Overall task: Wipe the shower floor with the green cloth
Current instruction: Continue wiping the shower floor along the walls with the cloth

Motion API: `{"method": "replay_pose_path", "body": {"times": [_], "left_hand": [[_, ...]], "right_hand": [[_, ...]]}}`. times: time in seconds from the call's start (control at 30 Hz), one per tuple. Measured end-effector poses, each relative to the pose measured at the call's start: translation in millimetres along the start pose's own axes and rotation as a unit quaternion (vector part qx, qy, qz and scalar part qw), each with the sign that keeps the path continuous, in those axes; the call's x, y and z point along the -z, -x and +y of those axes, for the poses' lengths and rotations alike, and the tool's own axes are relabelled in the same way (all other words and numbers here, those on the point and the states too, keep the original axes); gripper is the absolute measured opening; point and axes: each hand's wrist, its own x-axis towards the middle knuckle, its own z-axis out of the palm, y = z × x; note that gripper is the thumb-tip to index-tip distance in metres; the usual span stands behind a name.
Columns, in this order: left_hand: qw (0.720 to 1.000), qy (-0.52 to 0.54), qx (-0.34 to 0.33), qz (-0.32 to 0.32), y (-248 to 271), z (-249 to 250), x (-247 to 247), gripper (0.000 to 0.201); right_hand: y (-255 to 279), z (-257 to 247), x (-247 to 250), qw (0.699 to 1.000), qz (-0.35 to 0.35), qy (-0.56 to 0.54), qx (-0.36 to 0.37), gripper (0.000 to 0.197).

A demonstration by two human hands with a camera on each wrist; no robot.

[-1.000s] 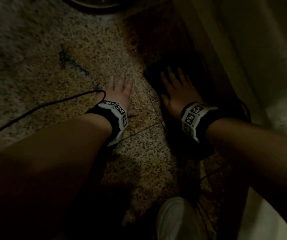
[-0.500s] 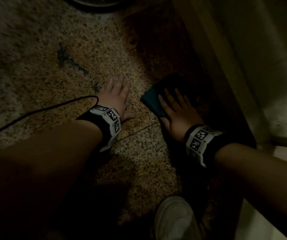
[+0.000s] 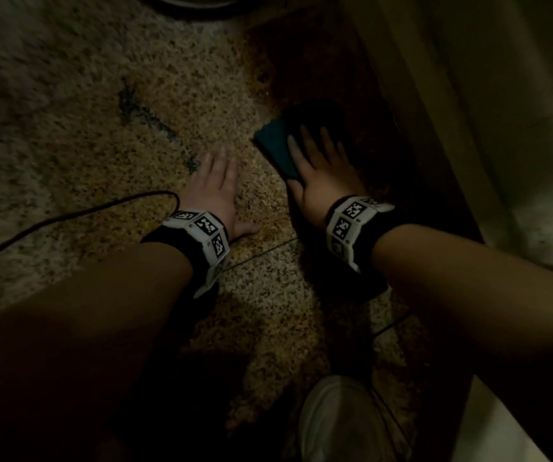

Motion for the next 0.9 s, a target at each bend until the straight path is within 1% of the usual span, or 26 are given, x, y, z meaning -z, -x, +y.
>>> {"method": "replay_pose_path", "body": {"times": [0.1,0.23,0.37,0.5,0.6,0.67,0.8,0.9], "left_hand": [[0.999,0.025,0.021,0.002,2,-1,-7,0.111],[0.998,0.049,0.046,0.01,8,-10,-18,0.11],[0.988,0.084,0.131,-0.014,20,-17,-26,0.108],[0.986,0.086,0.142,-0.016,20,-16,-27,0.109],[0.986,0.076,0.15,-0.021,18,-15,-26,0.109],[0.986,0.074,0.151,-0.022,18,-15,-25,0.11],[0.986,0.076,0.146,-0.027,20,-16,-24,0.109],[0.986,0.084,0.142,-0.029,20,-16,-23,0.109]], "right_hand": [[14,2,-6,1.0,-0.006,0.011,0.022,0.066],[52,3,-27,0.997,-0.033,0.037,0.065,0.067],[72,0,-42,0.996,-0.029,0.034,0.08,0.061],[66,1,-39,0.994,-0.039,0.052,0.084,0.063],[55,-4,-30,0.994,-0.025,0.041,0.095,0.062],[38,-10,-22,0.994,-0.036,0.055,0.083,0.062],[4,-27,-6,0.995,-0.014,0.067,0.067,0.065],[-4,-34,-4,0.996,-0.018,0.068,0.059,0.065]]}}
